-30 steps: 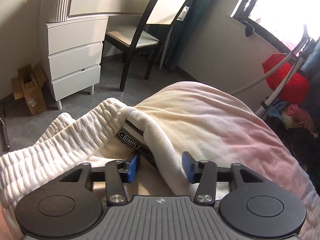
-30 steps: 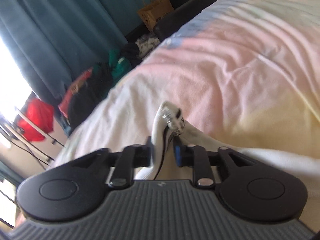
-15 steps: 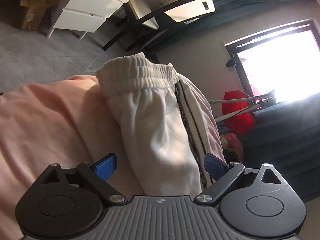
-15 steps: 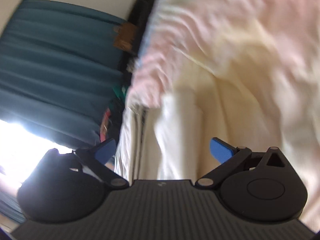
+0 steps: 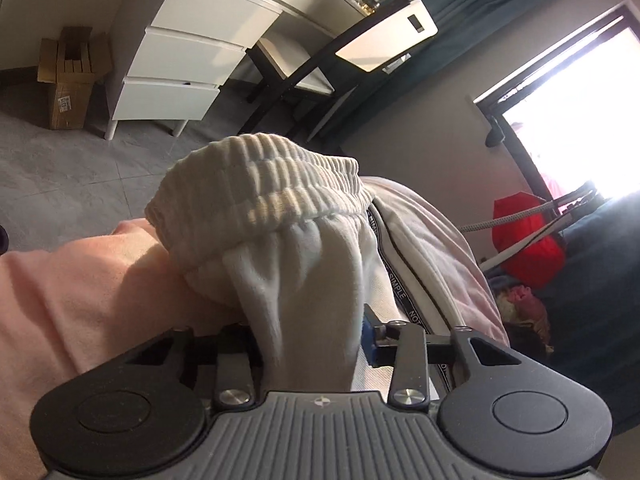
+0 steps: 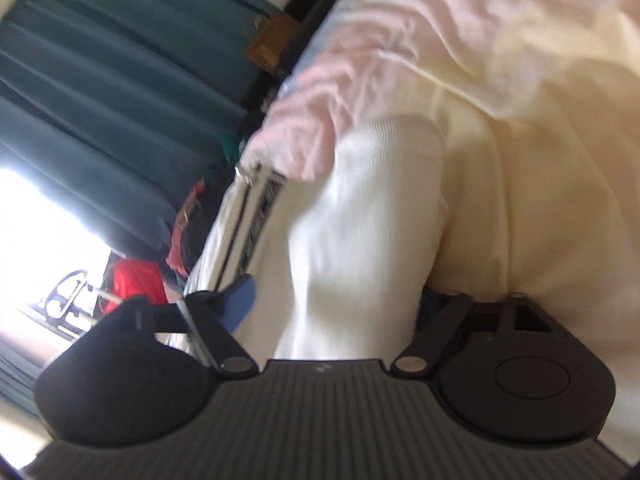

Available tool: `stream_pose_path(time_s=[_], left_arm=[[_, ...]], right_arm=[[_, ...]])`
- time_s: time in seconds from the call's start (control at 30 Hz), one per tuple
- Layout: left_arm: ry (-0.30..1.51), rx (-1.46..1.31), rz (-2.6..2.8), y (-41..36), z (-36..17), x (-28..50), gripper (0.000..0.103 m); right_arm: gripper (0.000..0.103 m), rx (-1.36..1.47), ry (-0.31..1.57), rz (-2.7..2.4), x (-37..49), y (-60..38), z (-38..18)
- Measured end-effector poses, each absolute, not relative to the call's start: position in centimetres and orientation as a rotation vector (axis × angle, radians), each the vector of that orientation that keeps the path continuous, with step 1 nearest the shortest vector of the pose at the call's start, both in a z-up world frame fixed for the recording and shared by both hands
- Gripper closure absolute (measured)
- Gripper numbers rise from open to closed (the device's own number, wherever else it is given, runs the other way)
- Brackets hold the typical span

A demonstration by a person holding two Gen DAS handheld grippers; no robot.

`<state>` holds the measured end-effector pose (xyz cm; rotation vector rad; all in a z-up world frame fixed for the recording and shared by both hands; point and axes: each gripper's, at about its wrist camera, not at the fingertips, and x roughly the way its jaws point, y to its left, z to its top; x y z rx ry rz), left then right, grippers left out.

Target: Fold clothes

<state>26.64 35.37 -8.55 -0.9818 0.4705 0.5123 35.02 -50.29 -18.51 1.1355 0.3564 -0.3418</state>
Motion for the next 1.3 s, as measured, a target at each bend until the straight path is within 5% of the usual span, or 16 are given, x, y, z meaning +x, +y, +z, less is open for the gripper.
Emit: stream_pose_path(time_s=[0.07, 0.23, 0.5, 0.9, 1.3], left_arm=[[0.415, -1.023, 0.54, 35.0, -8.1, 25.7, 0.088], [0.34, -1.023, 0.531, 34.4, -4.2, 22.2, 0.094], [0.303, -1.004, 0.505, 35.7, 2.6, 13.8, 0.095], [0.529, -1.059, 0.542, 40.1, -1.9, 1.7, 0.093], [0.74, -0.753, 0.462, 36.4, -0.4, 0.0, 0.073]], right_arm=[[0.074, 1.118, 0.324, -0.364, 35.5, -50.3, -18.8], [0.086, 1.074, 0.29, -0.348, 33.5, -50.2, -16.7], [0.088, 1.19, 0.336, -0.269, 27.6, -51.8, -13.6], [0.088, 1.224, 0.456, -0.261, 20.4, -52.0, -16.2], [0.088, 1.225, 0.484, -0.202, 20.4, -52.9, -17.9]])
